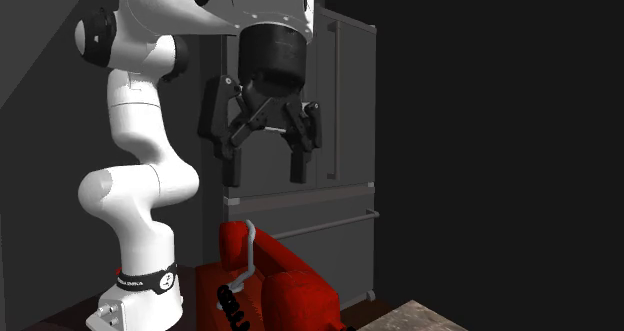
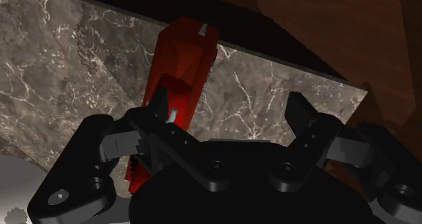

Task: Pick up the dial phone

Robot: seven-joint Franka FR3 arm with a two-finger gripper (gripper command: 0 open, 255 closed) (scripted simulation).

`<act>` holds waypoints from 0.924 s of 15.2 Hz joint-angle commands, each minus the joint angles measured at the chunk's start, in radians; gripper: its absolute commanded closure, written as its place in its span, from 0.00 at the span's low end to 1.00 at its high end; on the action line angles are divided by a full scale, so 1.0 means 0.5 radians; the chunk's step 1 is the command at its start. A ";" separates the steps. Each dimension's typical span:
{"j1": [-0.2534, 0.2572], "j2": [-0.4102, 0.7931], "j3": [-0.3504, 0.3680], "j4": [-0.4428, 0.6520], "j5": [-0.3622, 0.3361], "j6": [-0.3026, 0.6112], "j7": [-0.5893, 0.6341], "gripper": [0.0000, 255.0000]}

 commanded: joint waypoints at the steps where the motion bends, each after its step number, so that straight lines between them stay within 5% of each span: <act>1: -0.027 0.121 -0.045 0.108 0.023 0.019 -0.020 0.00; 8: -0.143 0.587 -0.191 0.553 0.168 0.051 -0.116 0.00; 14: -0.145 0.599 -0.190 0.407 0.170 0.209 -0.112 0.00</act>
